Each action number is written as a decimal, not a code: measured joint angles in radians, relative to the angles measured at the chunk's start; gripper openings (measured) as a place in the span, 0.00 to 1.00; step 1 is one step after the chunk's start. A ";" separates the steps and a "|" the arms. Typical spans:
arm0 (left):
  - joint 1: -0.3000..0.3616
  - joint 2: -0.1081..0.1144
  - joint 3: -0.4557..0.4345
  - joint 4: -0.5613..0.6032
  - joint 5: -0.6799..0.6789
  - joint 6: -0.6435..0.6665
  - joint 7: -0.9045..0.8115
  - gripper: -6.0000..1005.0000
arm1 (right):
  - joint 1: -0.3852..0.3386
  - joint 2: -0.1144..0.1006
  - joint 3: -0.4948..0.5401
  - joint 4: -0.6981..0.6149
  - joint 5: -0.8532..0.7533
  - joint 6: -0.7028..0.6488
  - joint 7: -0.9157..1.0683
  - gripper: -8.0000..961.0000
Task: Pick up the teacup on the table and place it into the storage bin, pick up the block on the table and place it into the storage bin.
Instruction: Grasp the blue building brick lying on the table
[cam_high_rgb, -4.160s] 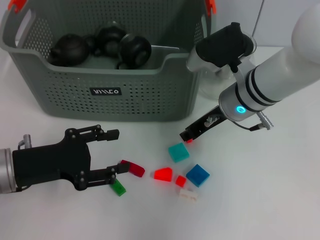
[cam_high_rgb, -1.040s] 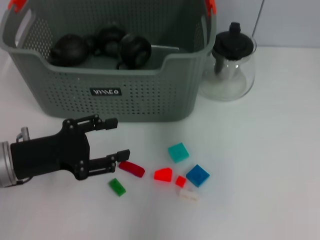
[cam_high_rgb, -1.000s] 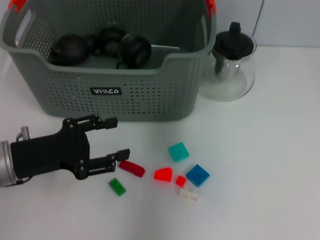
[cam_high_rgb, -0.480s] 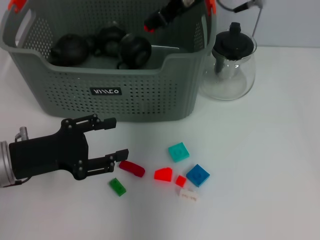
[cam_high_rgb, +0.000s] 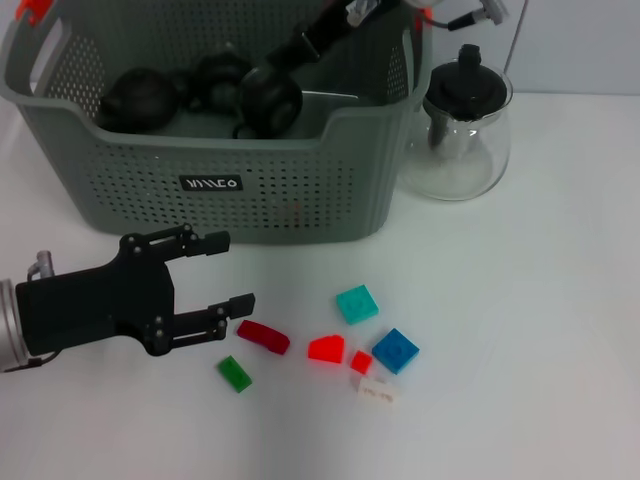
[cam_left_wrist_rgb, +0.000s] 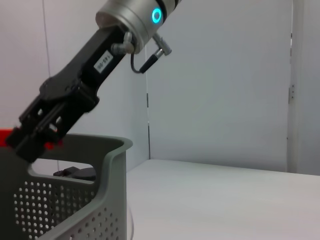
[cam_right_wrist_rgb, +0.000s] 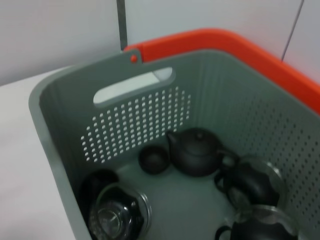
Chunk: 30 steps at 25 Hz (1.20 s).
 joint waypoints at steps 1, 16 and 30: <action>0.001 0.000 -0.003 0.000 0.000 0.000 0.000 0.70 | -0.008 0.001 0.003 -0.022 0.005 -0.009 -0.003 0.37; 0.005 0.000 -0.011 0.000 0.000 0.005 -0.001 0.70 | -0.491 -0.025 0.021 -0.512 0.509 -0.558 -0.256 0.89; 0.001 0.001 -0.008 0.000 0.010 0.002 0.003 0.70 | -0.413 0.044 -0.103 -0.428 -0.049 -0.633 -0.003 0.89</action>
